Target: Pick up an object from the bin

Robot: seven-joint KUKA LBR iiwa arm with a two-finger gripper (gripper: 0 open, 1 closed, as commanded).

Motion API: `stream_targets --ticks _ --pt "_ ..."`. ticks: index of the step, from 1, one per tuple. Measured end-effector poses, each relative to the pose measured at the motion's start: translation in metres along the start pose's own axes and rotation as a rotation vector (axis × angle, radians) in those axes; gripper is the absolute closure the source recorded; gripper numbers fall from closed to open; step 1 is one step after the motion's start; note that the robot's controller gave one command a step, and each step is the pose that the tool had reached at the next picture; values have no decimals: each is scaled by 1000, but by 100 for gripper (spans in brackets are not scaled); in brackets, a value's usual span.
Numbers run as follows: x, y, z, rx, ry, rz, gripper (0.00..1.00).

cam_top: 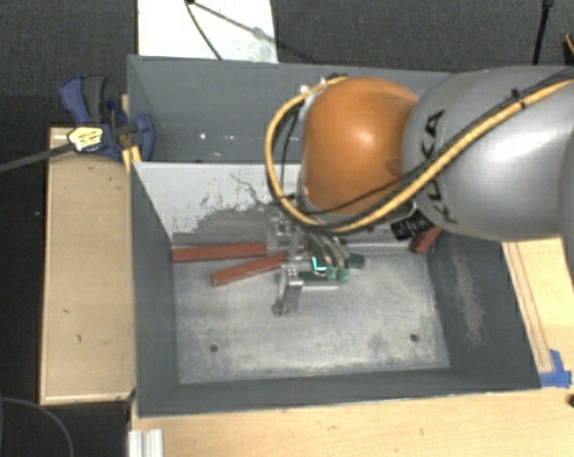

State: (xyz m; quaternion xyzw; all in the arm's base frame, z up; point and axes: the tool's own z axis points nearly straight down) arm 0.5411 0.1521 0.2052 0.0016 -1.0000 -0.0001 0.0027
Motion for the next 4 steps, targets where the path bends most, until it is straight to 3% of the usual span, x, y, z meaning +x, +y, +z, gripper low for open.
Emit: stream_targets --ticks 1,2,3,4 --pt "-10 17 29 1 -4 -276 0" --pt "-30 -45 29 1 -10 100 0" --pt "-41 -40 55 0 -5 -14 0" --pt "-26 -64 22 0 -6 51 0"
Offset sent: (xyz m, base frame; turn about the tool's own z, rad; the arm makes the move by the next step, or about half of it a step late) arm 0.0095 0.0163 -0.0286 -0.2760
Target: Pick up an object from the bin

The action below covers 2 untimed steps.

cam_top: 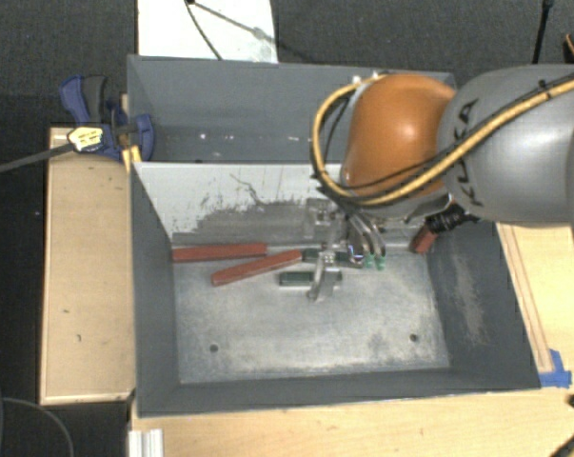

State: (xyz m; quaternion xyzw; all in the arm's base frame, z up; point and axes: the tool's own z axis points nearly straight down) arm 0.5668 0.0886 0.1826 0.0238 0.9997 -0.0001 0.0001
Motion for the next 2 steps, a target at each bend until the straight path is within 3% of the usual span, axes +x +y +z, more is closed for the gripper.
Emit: stream_targets --ticks 1,2 --pt "-21 -26 50 1 3 -184 0" --pt "-26 -75 114 0 1 -25 0"
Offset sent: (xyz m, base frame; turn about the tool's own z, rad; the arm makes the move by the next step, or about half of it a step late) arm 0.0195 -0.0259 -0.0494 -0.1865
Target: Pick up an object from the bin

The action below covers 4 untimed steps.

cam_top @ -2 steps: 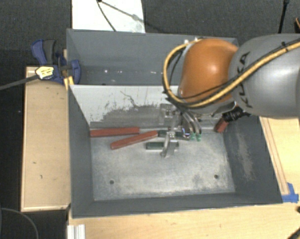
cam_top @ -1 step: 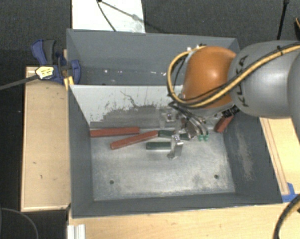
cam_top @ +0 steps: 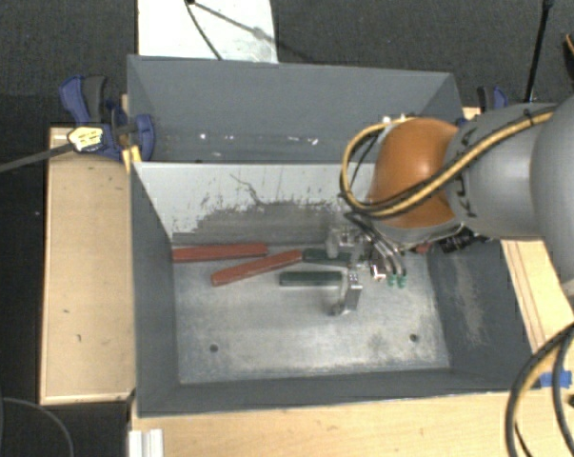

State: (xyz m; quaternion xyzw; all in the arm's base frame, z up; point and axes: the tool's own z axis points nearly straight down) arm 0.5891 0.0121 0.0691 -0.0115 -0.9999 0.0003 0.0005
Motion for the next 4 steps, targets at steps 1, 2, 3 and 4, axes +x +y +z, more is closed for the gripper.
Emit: stream_targets --ticks 1,2,3,4 --pt "-3 2 -5 -2 -10 1 100" --pt "11 -13 -191 -1 -12 40 100" --pt "12 -13 -186 -2 -5 40 0" --pt "22 30 -85 -2 4 221 0"
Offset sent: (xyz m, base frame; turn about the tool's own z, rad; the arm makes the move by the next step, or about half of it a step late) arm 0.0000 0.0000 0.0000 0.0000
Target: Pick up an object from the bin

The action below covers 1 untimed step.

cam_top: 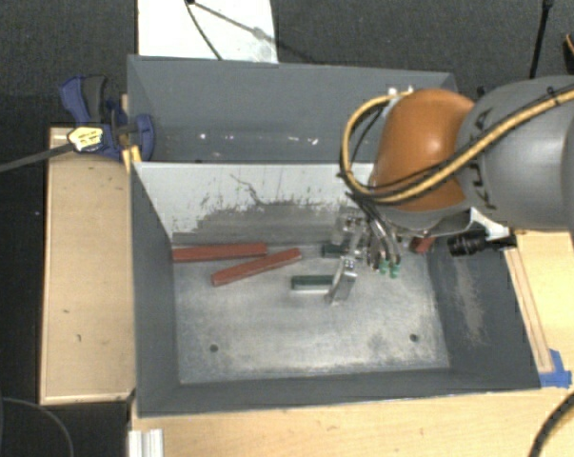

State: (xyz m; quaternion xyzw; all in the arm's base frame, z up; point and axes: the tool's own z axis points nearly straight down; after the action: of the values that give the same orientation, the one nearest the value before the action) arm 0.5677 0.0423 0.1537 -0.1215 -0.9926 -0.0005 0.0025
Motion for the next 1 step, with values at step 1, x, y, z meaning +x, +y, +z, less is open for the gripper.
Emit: stream_targets --ticks 1 --pt "-1 -28 87 2 -1 13 0"
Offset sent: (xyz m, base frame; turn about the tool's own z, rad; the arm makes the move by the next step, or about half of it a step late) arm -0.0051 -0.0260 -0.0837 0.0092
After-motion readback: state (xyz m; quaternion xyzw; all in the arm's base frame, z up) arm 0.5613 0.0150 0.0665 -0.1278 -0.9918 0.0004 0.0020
